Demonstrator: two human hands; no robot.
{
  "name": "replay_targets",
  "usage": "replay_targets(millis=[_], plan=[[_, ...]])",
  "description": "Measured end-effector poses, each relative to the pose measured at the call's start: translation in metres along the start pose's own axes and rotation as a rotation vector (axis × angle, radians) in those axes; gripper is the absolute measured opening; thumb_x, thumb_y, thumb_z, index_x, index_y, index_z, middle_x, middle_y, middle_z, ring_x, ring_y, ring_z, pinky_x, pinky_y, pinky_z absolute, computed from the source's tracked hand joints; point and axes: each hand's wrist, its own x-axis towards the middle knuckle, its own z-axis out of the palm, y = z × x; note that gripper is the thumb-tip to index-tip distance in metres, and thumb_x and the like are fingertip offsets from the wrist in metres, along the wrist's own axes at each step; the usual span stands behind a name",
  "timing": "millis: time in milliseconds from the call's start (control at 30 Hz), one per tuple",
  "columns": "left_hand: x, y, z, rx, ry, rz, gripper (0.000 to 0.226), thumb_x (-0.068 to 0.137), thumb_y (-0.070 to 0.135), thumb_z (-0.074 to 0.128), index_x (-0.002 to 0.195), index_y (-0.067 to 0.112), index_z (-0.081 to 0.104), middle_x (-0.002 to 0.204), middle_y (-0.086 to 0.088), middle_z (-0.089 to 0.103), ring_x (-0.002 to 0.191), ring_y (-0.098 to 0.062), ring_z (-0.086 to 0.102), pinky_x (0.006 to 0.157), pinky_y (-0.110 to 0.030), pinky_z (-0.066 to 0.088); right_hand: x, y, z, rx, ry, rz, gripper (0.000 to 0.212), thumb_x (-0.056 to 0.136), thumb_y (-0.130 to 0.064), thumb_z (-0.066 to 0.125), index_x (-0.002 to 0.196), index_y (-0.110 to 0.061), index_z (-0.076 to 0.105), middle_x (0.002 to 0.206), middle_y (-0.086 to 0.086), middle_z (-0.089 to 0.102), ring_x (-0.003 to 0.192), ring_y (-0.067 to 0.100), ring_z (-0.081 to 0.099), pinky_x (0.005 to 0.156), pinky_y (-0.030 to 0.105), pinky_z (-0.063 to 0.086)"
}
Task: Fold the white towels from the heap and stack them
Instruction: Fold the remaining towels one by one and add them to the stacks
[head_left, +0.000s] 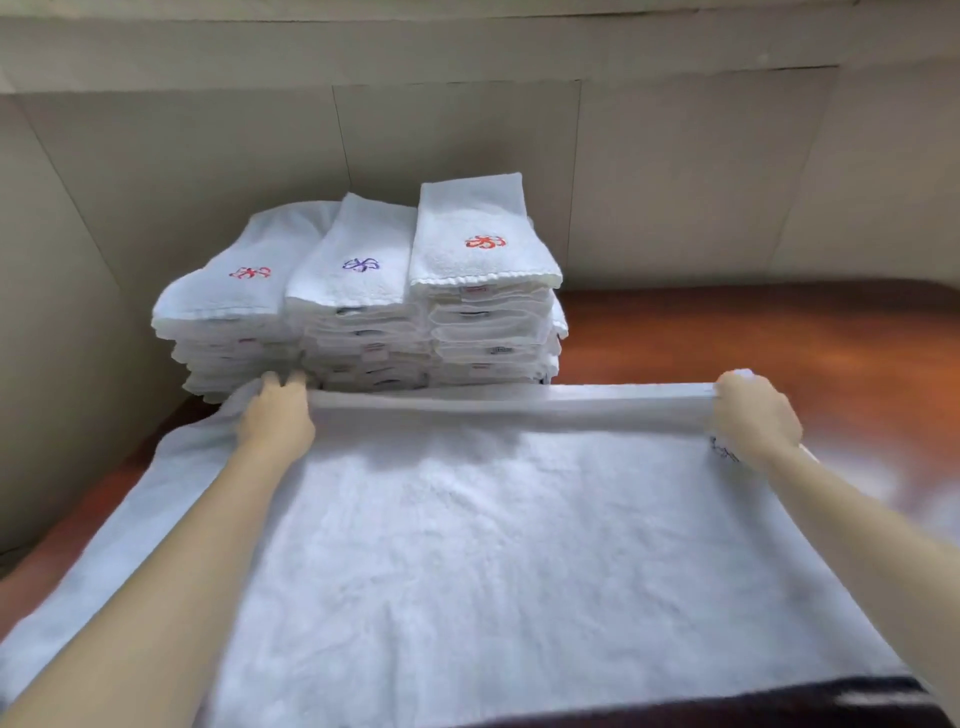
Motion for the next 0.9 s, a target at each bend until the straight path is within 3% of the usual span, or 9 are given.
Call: replay_targets(millis=[100,167,233,333,400,433,567,733,900], plan=[[-0.01,-0.02,0.013,0.008,-0.036,-0.083,0.041,0.096,0.004,0.039,0.136,0.011,0.041,0.146,-0.018,0.026,0.116,-0.043,0.045,0.082,-0.046,0.045,-0.013,0.023,0.02,0.138,0.1,0.012,0.022,0.088,-0.005,0.046,0.108,-0.005,0.055,0.11,0.018,0.044,0.102,0.038,0.043,0.076,0.04,0.038],[-0.021,-0.03,0.023,-0.083,0.058,-0.141,0.04,0.098,0.008,0.036,0.137,0.009,0.042,0.146,-0.015,0.029,0.1,-0.039,0.048,0.073,-0.044,0.043,-0.013,0.029,0.024,0.304,0.171,0.034,0.02,0.091,-0.014,0.042,0.105,-0.006,0.054,0.101,0.007,0.041,0.097,0.033,0.042,0.072,0.037,0.032],[-0.032,-0.034,0.025,-0.21,0.16,-0.188,0.034,0.097,0.008,0.036,0.13,0.003,0.045,0.142,-0.014,0.037,0.084,-0.034,0.046,0.065,-0.039,0.036,-0.014,0.031,0.024,0.321,0.195,0.015,0.021,0.091,-0.012,0.039,0.106,-0.006,0.054,0.109,0.006,0.044,0.091,0.034,0.047,0.071,0.035,0.03],[-0.044,-0.029,0.014,-0.223,0.29,-0.106,0.022,0.094,0.005,0.043,0.113,-0.002,0.053,0.135,-0.022,0.04,0.099,-0.042,0.05,0.073,-0.041,0.042,-0.022,0.03,0.02,0.208,0.266,-0.113,0.029,0.087,0.007,0.037,0.107,-0.001,0.058,0.141,0.015,0.044,0.103,0.043,0.056,0.076,0.042,0.04],[-0.051,-0.028,0.002,-0.19,0.333,-0.081,0.02,0.093,0.006,0.047,0.111,0.0,0.055,0.143,-0.022,0.031,0.113,-0.045,0.045,0.085,-0.048,0.044,-0.028,0.027,0.016,0.261,0.299,-0.147,0.03,0.086,0.011,0.037,0.105,0.004,0.059,0.14,0.018,0.048,0.119,0.039,0.052,0.085,0.045,0.041],[-0.056,-0.029,-0.003,-0.187,0.333,-0.083,0.019,0.094,0.008,0.049,0.11,0.0,0.056,0.145,-0.022,0.027,0.115,-0.046,0.043,0.087,-0.05,0.044,-0.03,0.026,0.014,0.293,0.306,-0.127,0.028,0.086,0.011,0.038,0.103,0.004,0.059,0.132,0.021,0.053,0.116,0.039,0.053,0.084,0.044,0.041],[-0.083,-0.046,-0.01,-0.175,0.253,-0.134,0.019,0.096,0.019,0.05,0.105,0.003,0.056,0.14,-0.018,0.032,0.11,-0.042,0.048,0.08,-0.045,0.046,-0.039,0.029,0.008,0.32,0.201,0.049,0.023,0.082,0.011,0.041,0.096,0.004,0.058,0.107,0.027,0.056,0.094,0.042,0.053,0.074,0.038,0.036],[-0.112,-0.071,-0.006,-0.147,0.077,-0.201,0.014,0.098,0.02,0.043,0.103,0.009,0.05,0.119,-0.015,0.041,0.083,-0.034,0.054,0.072,-0.039,0.047,-0.054,0.029,0.007,0.168,-0.019,0.128,0.025,0.089,0.002,0.042,0.111,0.004,0.054,0.122,0.026,0.05,0.112,0.044,0.049,0.09,0.047,0.042],[-0.122,-0.074,-0.01,-0.062,0.04,-0.153,0.023,0.101,0.023,0.034,0.114,0.01,0.048,0.125,-0.014,0.04,0.087,-0.034,0.056,0.077,-0.042,0.05,-0.063,0.028,0.004,0.006,-0.071,0.069,0.031,0.092,-0.007,0.04,0.121,-0.003,0.048,0.136,0.02,0.036,0.119,0.042,0.042,0.093,0.045,0.037]])
